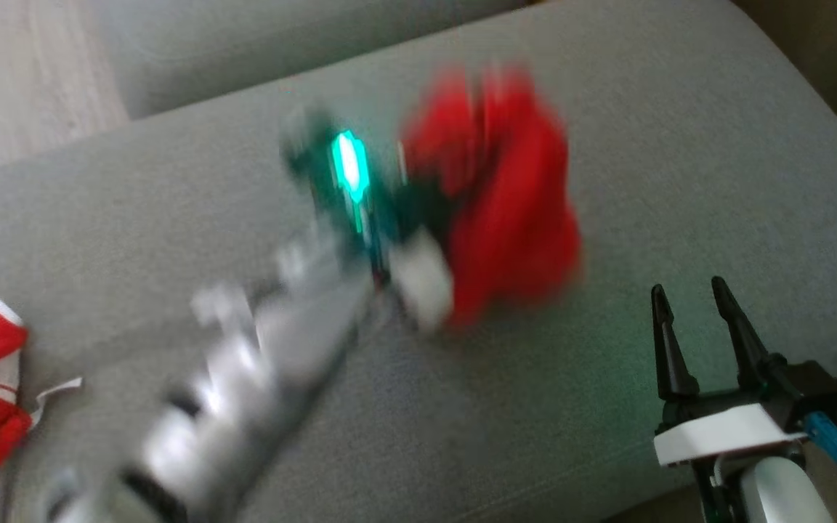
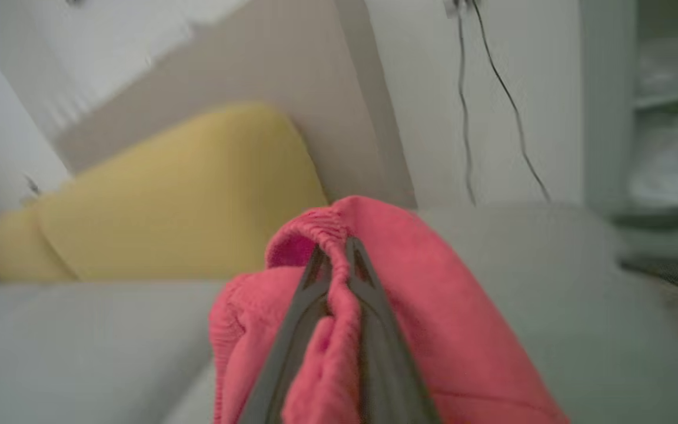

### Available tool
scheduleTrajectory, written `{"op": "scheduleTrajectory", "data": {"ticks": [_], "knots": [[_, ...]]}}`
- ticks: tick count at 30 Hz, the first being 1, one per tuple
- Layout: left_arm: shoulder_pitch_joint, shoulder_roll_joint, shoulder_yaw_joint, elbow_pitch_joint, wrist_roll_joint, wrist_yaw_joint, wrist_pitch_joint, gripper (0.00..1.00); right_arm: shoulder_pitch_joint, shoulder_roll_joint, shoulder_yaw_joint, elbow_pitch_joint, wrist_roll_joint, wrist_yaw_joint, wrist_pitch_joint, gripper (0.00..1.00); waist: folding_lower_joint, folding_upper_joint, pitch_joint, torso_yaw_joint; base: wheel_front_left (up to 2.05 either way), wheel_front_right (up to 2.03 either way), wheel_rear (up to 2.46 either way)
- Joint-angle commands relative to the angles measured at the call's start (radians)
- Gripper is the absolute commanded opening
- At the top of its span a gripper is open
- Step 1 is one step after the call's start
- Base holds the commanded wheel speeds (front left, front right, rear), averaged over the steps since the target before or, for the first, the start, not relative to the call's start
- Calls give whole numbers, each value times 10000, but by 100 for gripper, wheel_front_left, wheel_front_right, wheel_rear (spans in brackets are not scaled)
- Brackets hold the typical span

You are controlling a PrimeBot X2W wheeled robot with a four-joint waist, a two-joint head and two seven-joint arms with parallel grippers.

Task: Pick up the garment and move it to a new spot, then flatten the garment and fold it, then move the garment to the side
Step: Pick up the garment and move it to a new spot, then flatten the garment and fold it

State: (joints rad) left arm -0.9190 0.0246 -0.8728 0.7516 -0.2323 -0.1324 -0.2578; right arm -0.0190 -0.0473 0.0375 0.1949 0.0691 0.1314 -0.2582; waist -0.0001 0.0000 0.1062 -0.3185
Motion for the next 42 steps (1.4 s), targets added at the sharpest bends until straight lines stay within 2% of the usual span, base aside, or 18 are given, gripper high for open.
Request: {"op": "scheduleTrajectory", "data": {"ticks": [1, 2, 3, 4, 7, 9, 10, 12, 15, 22, 26, 30, 36, 42], "knots": [[693, 332, -159, -240, 4, 19, -37, 0, -104, -31, 289, -339, 108, -7, -36, 100, 1, 0, 318, -45, 0, 0, 0], [1232, 319, -354, -199, 16, 19, -37, 0, -101, -31, 312, -312, 123, -7, -36, 100, 1, 0, 371, -2, 0, 0, 0], [1709, 309, -570, -116, 112, 71, -37, 26, -95, -31, 313, -282, 130, -7, -36, 100, 1, 0, 406, 68, 0, 0, 0], [2143, 301, -794, 49, 213, 134, -38, 100, -85, -31, 307, -255, 185, -7, -36, 100, 1, 0, 433, 148, 0, 0, 0], [3228, 276, -925, -23, 149, 534, -38, 100, -37, -31, 300, -154, 362, -7, -36, 100, 1, 0, 364, 491, 0, 0, 0], [3778, 268, -720, -464, 61, 1014, -38, 100, 38, -31, 235, -131, 347, -7, -36, 100, 1, 0, 212, 828, 0, 0, 0], [3778, 268, -720, -464, 61, 1014, -38, 100, 38, -31, 235, -131, 347, -7, -36, 100, 1, 0, 212, 828, 0, 0, 0], [4314, 265, -381, -1090, -8, 1530, -38, 100, 148, -31, 185, -171, 295, -7, -36, 100, 1, 0, 12, 1190, 0, 0, 0], [5286, 263, 412, -2069, -330, 2056, -39, 100, 423, -30, 95, -259, 198, -7, -36, 100, 1, 0, -428, 1729, 0, 0, 0], [7443, 313, 2786, -4534, -588, 2808, -39, 100, 1335, -30, -450, -513, 210, -7, -36, 100, 1, 0, -1338, 2911, 0, 0, 0], [8356, 295, 3990, -5785, -341, 2871, -39, 100, 1627, -30, -516, -684, 204, -7, -36, 100, 1, 0, -1565, 3316, 0, 0, 0], [9156, 277, 4809, -6346, 4, 2856, -39, 100, 1864, -30, -304, -837, 318, -7, -36, 100, 1, 0, -1816, 3483, 0, 0, 0], [9900, 262, 5530, -6624, 337, 2896, -39, 100, 2132, -30, -281, -1010, 386, -7, -36, 100, 1, 0, -2042, 3609, 0, 0, 0], [10129, 258, 5777, -6645, 276, 2940, -39, 100, 2210, -30, -222, -1096, 446, -7, -36, 100, 1, 0, -2144, 3656, 0, 0, 0]]}}
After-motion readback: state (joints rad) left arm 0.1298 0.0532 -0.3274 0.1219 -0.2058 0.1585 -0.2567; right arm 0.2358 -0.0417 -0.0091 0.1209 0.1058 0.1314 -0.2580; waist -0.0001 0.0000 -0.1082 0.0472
